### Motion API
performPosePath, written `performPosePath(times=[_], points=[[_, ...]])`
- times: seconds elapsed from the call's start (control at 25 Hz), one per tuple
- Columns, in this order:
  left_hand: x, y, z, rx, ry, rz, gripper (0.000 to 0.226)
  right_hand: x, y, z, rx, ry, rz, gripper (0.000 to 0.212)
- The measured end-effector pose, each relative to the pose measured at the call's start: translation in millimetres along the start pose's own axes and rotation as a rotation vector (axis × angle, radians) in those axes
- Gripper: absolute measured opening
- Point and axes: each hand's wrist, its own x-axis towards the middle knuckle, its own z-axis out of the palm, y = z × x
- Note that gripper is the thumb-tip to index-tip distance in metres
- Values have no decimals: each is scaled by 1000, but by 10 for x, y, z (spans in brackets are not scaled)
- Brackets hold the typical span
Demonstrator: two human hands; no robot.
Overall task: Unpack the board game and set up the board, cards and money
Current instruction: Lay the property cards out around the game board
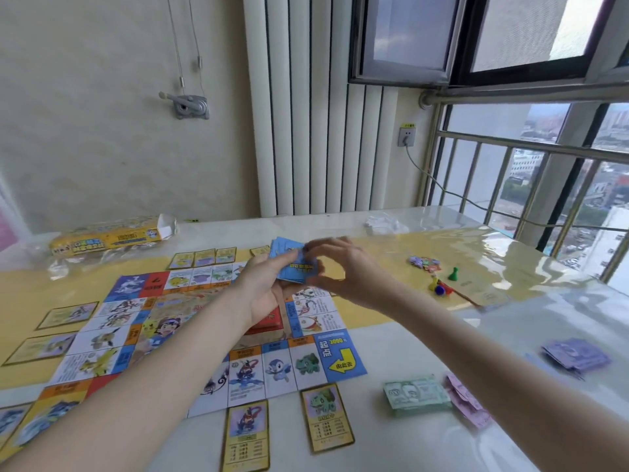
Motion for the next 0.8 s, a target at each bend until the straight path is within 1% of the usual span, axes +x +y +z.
performPosePath(times=[0.04, 0.12, 0.2, 0.24, 0.28, 0.32, 0.36, 0.4, 0.48, 0.56, 0.64, 0.72, 0.8], points=[[22, 5, -32, 17, 48, 13, 6, 7, -25, 43, -34, -44, -19, 42], [39, -4, -78, 32, 113, 14, 9, 13, -40, 126, -117, -43, -33, 42], [34, -38, -125, 21, 157, -27, 3, 8, -70, 169, -200, -62, -59, 35], [36, -54, -164, -1, 182, -48, 6, 8, -85, 173, -199, -97, -71, 31], [43, -70, -218, -23, 211, -53, 14, 4, -106, 164, -156, -133, -56, 28], [57, -79, -283, -21, 238, -42, 21, 7, -115, 145, -54, -136, 1, 25], [68, -77, -348, 14, 251, -24, 26, 17, -117, 104, 102, -113, 109, 23], [76, -70, -394, 71, 237, -12, 28, 30, -110, 58, 293, -76, 236, 21], [52, -33, -402, 176, 137, -3, 19, 35, -86, 0, 613, -46, 439, 19], [20, 12, -330, 202, 31, 1, 13, 46, -47, 6, 704, -45, 511, 17], [5, 34, -258, 239, -31, 4, 19, 56, -38, 33, 724, -35, 539, 15], [18, 17, -222, 300, -39, 18, 28, 57, -13, 56, 778, -10, 566, 12], [40, 10, -196, 336, -19, 40, 26, 56, -6, 40, 849, 6, 586, 5]])
